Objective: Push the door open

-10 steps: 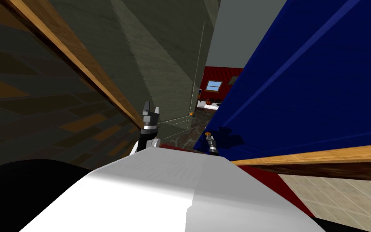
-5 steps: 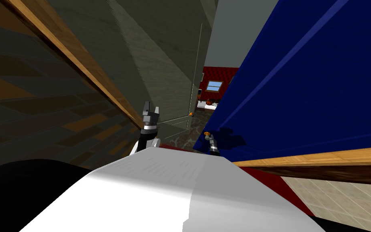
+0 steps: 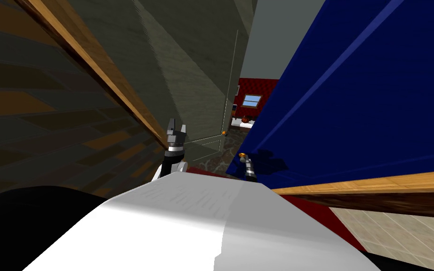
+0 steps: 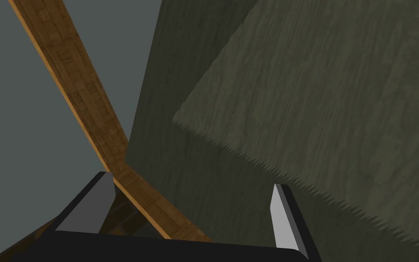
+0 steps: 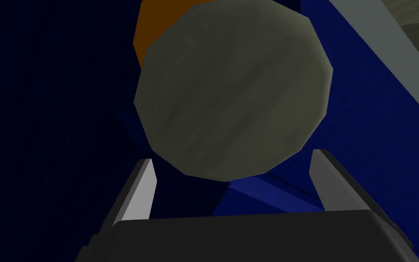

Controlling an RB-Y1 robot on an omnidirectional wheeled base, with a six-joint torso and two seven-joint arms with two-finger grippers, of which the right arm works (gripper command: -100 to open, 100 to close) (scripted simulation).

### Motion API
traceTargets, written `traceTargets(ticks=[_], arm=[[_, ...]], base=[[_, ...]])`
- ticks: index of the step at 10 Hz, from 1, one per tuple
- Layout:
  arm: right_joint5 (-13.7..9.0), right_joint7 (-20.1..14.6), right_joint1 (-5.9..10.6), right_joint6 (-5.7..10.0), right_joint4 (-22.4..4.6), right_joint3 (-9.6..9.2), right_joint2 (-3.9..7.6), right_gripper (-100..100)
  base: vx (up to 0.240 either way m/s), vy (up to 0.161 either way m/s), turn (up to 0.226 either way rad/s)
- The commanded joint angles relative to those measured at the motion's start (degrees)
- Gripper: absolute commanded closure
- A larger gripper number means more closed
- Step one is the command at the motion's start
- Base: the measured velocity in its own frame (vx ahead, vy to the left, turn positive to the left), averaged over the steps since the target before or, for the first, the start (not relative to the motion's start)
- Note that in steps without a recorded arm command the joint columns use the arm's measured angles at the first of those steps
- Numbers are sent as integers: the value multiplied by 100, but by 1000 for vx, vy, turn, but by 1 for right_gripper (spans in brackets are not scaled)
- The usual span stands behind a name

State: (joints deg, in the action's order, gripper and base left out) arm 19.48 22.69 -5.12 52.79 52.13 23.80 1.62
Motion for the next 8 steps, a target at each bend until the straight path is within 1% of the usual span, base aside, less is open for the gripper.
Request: traceTargets(ticks=[1,2,3,4,5,6,8], arm=[[-101,-266,14,-13,-13,-41,18,-100],[-196,-427,32,-24,-31,-78,34,-100],[-196,-478,32,-24,-31,-78,34,-100],[-304,-704,51,-35,-51,-121,50,-100],[-412,-853,71,-47,-72,-163,66,-100],[-412,-931,71,-47,-72,-163,66,-100],[-650,-1294,115,-73,-116,-257,96,-100]], base=[[-28,-6,27],[-37,-11,41],[-28,-6,14],[-34,-5,30],[-49,-5,46],[-38,-6,21],[-56,-6,43]])
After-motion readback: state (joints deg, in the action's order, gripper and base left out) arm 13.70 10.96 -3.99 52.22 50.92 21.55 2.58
